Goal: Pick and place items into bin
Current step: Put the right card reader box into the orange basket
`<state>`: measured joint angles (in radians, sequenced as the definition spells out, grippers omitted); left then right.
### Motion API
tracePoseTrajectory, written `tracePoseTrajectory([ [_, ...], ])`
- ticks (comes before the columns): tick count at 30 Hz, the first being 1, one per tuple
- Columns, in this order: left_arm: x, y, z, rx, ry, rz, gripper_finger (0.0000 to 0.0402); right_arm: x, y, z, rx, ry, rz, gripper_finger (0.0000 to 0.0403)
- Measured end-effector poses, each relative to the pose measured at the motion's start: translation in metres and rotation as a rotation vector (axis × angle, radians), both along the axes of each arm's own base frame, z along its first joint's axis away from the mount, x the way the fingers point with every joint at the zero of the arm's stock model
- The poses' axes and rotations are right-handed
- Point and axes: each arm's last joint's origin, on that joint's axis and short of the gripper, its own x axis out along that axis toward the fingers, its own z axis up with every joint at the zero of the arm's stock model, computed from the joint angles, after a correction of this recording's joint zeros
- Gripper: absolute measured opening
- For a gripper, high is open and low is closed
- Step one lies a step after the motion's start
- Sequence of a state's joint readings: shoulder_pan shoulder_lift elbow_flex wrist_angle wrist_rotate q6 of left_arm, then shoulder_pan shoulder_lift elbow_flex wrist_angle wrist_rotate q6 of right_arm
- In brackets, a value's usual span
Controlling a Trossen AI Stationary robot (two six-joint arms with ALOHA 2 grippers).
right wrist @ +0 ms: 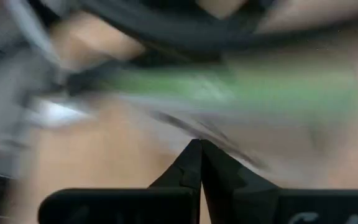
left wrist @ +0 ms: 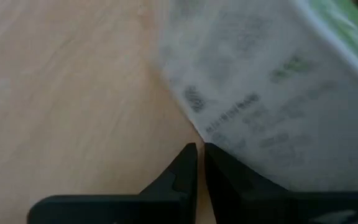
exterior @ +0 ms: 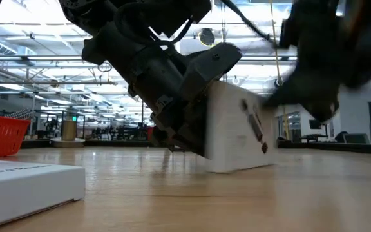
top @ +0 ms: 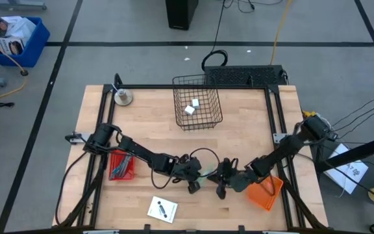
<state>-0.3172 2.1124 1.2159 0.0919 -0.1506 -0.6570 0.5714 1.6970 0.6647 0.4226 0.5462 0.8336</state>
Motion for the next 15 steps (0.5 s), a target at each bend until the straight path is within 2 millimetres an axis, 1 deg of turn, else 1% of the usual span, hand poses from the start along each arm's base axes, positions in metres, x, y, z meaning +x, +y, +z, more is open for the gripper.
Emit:
tracePoseTrajectory([
  [2,0.0,-0.001,0.0,-0.003,-0.002,-0.004,0.0035,-0.007,-0.005,-0.013,-0.027,0.097,-0.009,0.0],
  [3,0.0,-0.001,0.0,-0.005,-0.003,-0.006,0.0035,-0.008,-0.006,-0.014,-0.021,0.102,-0.015,0.0],
  [5,0.0,-0.001,0.0,-0.009,-0.009,-0.008,0.0035,-0.004,-0.003,-0.009,0.017,0.079,-0.029,0.0],
  [8,0.001,-0.002,0.001,-0.007,-0.024,-0.017,0.0035,-0.005,-0.004,-0.021,0.011,0.127,-0.035,0.0],
  [9,0.002,-0.002,0.002,-0.01,-0.031,-0.019,0.0035,-0.005,-0.004,-0.023,0.013,0.123,-0.037,0.0],
  [15,0.003,-0.003,0.002,-0.021,-0.045,-0.026,0.0035,0.004,-0.001,-0.021,0.03,0.034,0.003,0.0],
])
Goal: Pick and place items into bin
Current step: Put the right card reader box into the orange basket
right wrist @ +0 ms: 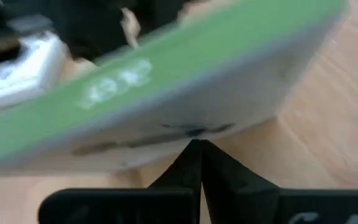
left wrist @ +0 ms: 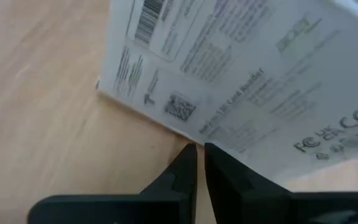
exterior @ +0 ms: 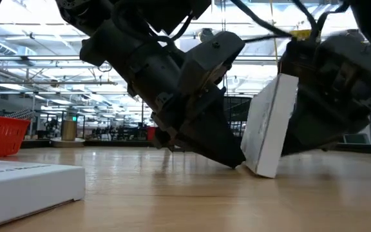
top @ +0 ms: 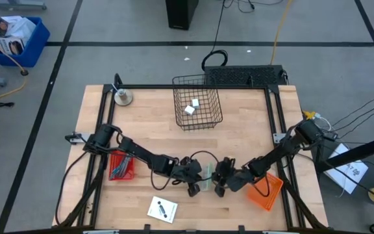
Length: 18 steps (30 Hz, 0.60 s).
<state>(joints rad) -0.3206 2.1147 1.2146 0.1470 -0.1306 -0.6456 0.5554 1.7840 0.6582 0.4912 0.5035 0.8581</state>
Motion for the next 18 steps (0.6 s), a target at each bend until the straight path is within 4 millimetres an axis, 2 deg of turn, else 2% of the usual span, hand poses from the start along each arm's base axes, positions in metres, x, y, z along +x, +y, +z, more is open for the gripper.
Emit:
tracePoseTrajectory([
  [18,0.0021,-0.0022,0.0031,0.0,-0.042,-0.01,0.0035,0.0047,-0.0013,0.0051,0.007,-0.044,0.011,0.0],
])
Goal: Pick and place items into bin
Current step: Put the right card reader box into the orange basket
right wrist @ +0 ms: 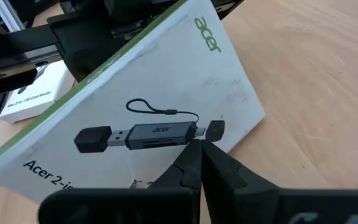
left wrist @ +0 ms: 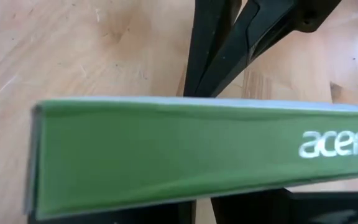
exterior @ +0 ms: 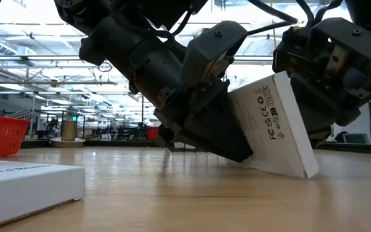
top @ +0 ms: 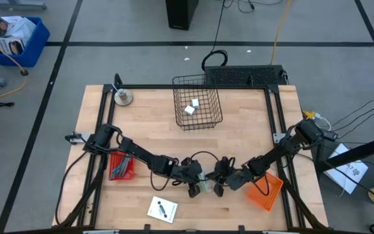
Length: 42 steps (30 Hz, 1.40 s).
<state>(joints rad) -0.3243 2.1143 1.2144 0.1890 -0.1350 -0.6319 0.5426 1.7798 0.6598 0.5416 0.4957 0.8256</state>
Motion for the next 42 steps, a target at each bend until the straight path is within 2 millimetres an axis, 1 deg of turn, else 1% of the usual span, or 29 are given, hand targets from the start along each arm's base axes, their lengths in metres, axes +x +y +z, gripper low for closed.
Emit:
tracePoseTrajectory([
  [12,0.0021,0.0023,0.0057,-0.003,-0.033,-0.009,0.0035,-0.0009,-0.0004,-0.001,-0.007,0.014,-0.002,0.0],
  [42,-0.0007,-0.0009,0.0046,0.008,-0.004,-0.028,0.0035,-0.0008,0.0004,-0.0006,-0.006,0.011,0.004,0.0],
])
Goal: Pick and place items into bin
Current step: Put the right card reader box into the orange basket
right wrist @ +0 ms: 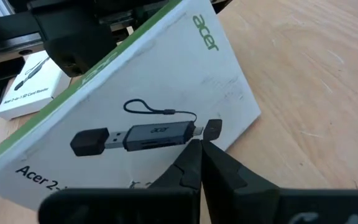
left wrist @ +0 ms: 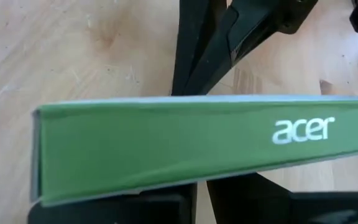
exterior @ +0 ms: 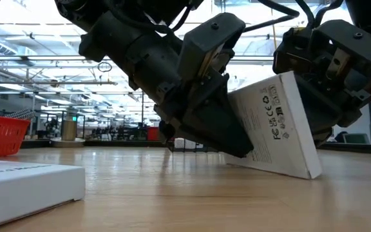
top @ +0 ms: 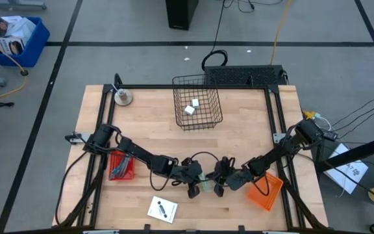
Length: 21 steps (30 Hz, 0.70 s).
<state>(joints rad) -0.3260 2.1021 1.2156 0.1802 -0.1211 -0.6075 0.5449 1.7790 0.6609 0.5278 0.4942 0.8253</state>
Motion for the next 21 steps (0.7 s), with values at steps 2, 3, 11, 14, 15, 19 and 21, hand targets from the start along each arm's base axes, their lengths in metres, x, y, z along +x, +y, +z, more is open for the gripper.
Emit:
tracePoseTrajectory([
  [2,0.0,0.0,0.0,-0.001,0.002,-0.001,0.0035,0.0,0.0,0.0,0.0,0.0,0.0,0.0],
  [3,0.0,0.0,0.0,-0.003,0.003,-0.004,0.0035,0.0,0.0,0.0,0.0,0.0,0.0,0.0],
  [11,0.0,-0.001,0.0,-0.007,0.005,-0.006,0.0035,-0.002,-0.001,0.006,-0.005,0.008,0.001,0.0],
  [14,0.0,-0.001,0.0,-0.007,0.005,-0.006,0.0035,-0.003,-0.002,0.013,-0.008,-0.008,0.009,0.0],
  [15,0.0,-0.001,0.0,-0.007,0.005,-0.006,0.0035,-0.003,-0.002,0.016,-0.004,-0.019,0.011,0.0],
  [19,0.0,-0.001,0.001,-0.014,-0.003,-0.011,0.0035,-0.003,0.0,0.021,-0.018,-0.043,0.034,0.0],
  [21,0.0,-0.001,0.001,-0.014,-0.005,-0.01,0.0035,-0.004,0.0,0.02,-0.025,-0.031,0.036,0.0],
])
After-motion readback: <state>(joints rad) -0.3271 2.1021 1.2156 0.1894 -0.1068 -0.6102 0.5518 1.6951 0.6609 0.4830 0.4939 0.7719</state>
